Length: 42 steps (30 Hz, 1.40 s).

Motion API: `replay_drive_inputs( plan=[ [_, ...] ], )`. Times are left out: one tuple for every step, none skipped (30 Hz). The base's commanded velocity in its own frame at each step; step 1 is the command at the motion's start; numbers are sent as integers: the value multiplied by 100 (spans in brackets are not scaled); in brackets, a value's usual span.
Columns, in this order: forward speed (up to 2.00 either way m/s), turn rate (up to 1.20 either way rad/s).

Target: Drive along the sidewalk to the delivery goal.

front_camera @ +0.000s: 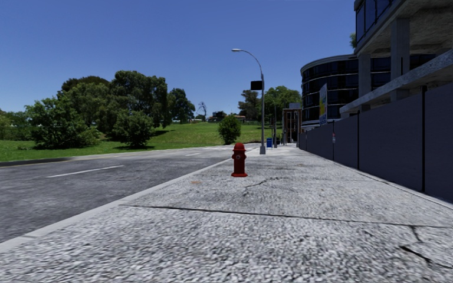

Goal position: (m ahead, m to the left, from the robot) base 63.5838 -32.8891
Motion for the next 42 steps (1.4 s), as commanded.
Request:
replay_drive_inputs(
  plan=[
    [200, -120],
    [200, -120],
    [200, -120],
    [200, -120],
    [200, -120],
    [200, -120],
    [200, -120],
    [200, -120],
    [200, -107],
    [200, -90],
    [200, -70],
    [200, -70],
    [200, 0],
    [200, 0],
    [200, 0],
    [200, 0],
    [200, 0],
    [200, 0],
    [200, 0],
    [200, 0],
    [200, 0],
    [200, 0],
    [200, 0],
    [200, 0],
    [200, 0],
    [200, 0],
    [200, 0],
    [200, 0],
    [200, 0],
    [200, 0],
    [200, 0],
    [200, 0],
    [200, 0],
    [200, 0],
    [200, 0],
    [200, 0],
    [200, 0],
    [200, 0],
    [200, 0],
    [200, 0],
    [200, 0],
    [200, 0]
  ],
)
